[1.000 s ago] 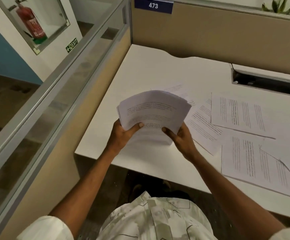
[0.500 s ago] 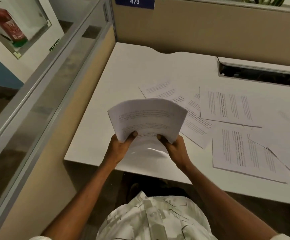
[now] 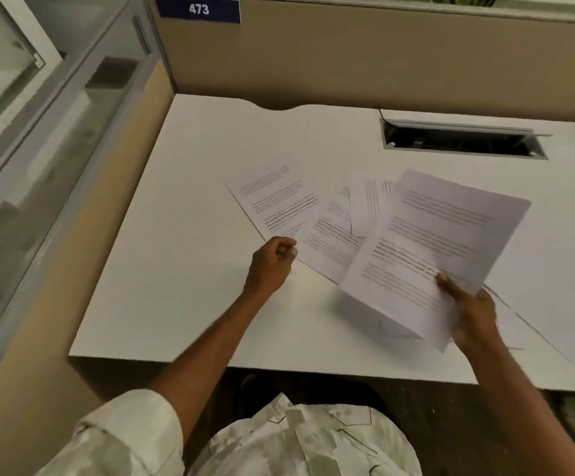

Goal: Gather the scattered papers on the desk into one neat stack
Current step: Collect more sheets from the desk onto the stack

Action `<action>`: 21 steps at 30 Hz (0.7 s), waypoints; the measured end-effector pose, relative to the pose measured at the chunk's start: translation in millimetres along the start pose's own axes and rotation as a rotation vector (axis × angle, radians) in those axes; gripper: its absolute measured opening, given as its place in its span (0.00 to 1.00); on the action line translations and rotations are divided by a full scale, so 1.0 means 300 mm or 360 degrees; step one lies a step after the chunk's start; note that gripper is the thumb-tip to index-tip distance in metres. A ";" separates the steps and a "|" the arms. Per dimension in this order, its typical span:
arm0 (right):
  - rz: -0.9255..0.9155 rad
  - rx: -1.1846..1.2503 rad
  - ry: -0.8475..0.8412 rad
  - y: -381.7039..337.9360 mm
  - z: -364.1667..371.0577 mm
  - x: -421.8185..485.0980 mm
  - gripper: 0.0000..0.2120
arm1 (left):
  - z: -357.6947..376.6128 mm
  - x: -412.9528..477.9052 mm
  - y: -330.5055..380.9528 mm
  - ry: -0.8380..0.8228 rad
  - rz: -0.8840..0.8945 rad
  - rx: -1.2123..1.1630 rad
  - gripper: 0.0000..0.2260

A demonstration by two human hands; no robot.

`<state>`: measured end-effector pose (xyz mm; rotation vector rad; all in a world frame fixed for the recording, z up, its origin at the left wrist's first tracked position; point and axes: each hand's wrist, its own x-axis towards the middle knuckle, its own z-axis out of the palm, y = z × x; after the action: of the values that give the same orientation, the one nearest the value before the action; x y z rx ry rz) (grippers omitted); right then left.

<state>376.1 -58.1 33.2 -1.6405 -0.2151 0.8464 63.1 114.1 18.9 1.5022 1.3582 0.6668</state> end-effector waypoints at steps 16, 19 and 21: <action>0.0130 -0.0204 0.0000 -0.097 -0.403 0.313 0.22 | 0.284 0.323 0.090 -0.0046 -0.0342 0.0938 0.46; 0.0125 -0.0229 -0.0051 -0.122 -0.382 0.357 0.19 | 0.276 0.347 0.121 -0.0114 -0.0492 0.0854 0.44; 0.0123 -0.0207 -0.0073 -0.141 -0.365 0.384 0.19 | 0.269 0.345 0.123 -0.0027 -0.0475 0.0708 0.31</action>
<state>540.3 -66.7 27.1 -1.7610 -0.2443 0.9463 173.2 192.4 0.5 1.5892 1.7517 0.1661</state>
